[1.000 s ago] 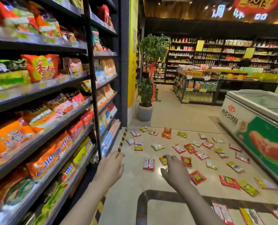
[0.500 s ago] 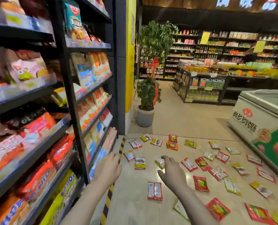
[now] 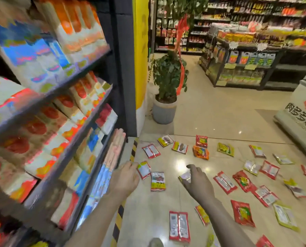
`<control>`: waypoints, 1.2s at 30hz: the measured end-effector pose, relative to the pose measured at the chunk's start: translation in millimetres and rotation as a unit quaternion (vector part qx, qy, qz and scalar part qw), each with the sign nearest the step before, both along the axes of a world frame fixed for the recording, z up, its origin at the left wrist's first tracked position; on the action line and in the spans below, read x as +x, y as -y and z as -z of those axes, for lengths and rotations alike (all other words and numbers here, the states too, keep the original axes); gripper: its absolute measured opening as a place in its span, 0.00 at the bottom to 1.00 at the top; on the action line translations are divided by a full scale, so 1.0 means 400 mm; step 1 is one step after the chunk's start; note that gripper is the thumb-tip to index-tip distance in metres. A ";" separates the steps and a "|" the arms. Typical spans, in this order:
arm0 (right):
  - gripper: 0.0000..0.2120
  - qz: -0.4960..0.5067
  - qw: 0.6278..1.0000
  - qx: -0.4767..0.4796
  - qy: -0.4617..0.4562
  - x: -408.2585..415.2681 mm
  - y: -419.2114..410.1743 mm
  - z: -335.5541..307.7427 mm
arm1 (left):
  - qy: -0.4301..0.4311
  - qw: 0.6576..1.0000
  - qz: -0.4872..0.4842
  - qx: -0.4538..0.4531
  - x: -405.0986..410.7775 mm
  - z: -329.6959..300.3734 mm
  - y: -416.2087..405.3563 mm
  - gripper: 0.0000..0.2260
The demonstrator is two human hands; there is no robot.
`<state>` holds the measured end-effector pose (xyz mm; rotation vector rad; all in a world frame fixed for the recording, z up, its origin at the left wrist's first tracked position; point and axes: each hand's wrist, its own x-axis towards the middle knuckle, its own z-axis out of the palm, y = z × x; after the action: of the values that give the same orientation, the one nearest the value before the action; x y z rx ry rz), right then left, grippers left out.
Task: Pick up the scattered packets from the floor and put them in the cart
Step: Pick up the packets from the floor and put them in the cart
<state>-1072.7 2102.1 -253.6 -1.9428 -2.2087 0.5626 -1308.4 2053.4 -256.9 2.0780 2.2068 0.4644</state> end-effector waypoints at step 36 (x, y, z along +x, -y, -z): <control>0.42 0.263 0.874 -0.409 0.024 -0.372 -1.151 1.882 | 0.308 0.797 -0.445 -0.267 -0.271 1.869 -1.291 0.45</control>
<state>-1221.5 2562.4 -1006.6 -2.7999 -1.4042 1.5171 -1416.8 2569.9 -1004.5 0.4189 2.3246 0.3957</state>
